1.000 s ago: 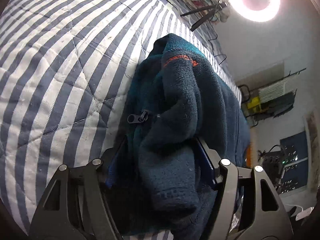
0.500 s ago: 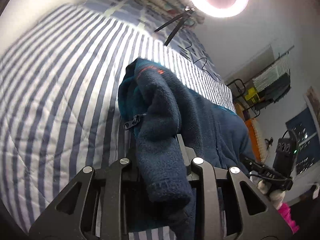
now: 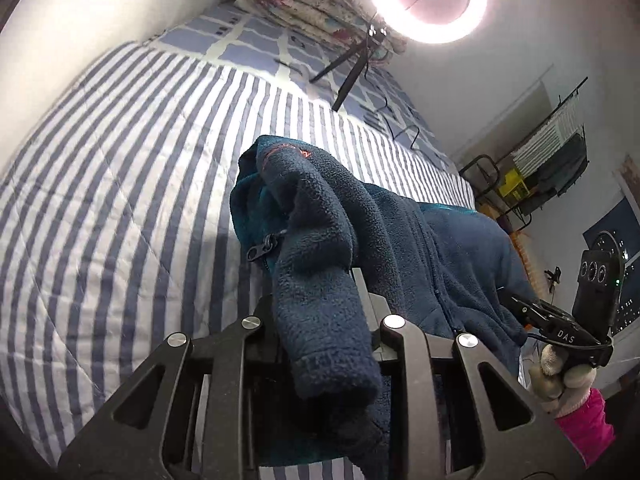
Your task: Fold large clothes
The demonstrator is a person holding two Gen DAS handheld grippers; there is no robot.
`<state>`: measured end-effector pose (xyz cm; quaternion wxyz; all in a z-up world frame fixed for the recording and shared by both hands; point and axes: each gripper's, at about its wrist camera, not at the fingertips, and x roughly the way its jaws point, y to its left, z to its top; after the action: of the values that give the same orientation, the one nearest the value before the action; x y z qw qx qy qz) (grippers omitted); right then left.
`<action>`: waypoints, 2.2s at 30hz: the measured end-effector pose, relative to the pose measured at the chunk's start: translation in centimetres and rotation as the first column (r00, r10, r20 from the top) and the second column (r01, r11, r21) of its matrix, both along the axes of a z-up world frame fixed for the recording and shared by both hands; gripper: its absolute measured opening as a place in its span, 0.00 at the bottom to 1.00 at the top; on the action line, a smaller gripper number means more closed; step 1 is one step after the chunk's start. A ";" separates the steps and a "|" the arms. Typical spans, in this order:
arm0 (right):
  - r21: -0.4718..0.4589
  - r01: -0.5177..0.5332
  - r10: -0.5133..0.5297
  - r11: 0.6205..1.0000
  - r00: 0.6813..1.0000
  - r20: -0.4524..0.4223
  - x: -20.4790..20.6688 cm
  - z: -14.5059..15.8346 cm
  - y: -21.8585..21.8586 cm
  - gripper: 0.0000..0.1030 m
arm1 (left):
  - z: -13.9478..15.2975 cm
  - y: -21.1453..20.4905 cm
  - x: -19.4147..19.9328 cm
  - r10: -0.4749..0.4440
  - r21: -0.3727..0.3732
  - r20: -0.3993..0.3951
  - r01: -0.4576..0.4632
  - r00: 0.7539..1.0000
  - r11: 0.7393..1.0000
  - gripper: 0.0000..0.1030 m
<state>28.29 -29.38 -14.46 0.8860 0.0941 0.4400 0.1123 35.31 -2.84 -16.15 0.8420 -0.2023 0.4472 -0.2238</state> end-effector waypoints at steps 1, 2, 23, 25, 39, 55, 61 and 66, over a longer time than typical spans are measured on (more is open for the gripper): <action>-0.008 -0.002 0.002 1.000 1.000 0.010 0.4 0.4 0.3 0.22 | 0.3 0.3 0.4 0.003 0.003 0.010 -0.003 1.000 1.000 0.23; -0.011 -0.005 0.005 1.000 1.000 0.021 0.8 0.8 0.6 0.22 | 0.9 0.7 1.0 0.008 0.009 0.027 -0.009 1.000 1.000 0.23; -0.096 -0.042 0.066 0.995 0.962 0.263 24.5 3.1 14.7 0.22 | 6.1 11.2 21.7 0.135 0.334 0.377 -0.270 0.916 0.903 0.22; -0.098 -0.033 0.058 0.995 0.962 0.268 26.6 2.2 15.5 0.22 | 4.9 11.3 23.6 0.139 0.361 0.382 -0.286 0.914 0.887 0.22; -0.062 0.073 -0.065 0.995 0.990 0.124 33.8 -8.6 15.9 0.31 | -6.5 12.2 28.4 0.143 0.653 0.318 -0.326 0.937 0.684 0.29; -0.171 0.040 -0.006 0.985 0.981 0.192 25.3 1.0 16.2 0.45 | 4.1 10.1 18.8 0.165 0.575 0.390 -0.380 0.906 0.724 0.49; -0.164 0.046 -0.006 0.985 0.971 0.240 18.4 6.5 14.5 0.45 | 10.1 8.3 9.4 0.119 0.488 0.424 -0.337 0.898 0.806 0.49; -0.195 0.067 -0.005 0.978 0.953 0.303 9.5 11.6 12.7 0.46 | 14.4 7.4 1.6 0.104 0.412 0.439 -0.303 0.893 0.859 0.49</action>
<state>37.74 -16.68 -2.89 0.9494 -0.0071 0.3074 0.0635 36.91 4.60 -1.73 0.9582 0.0111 0.2810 -0.0531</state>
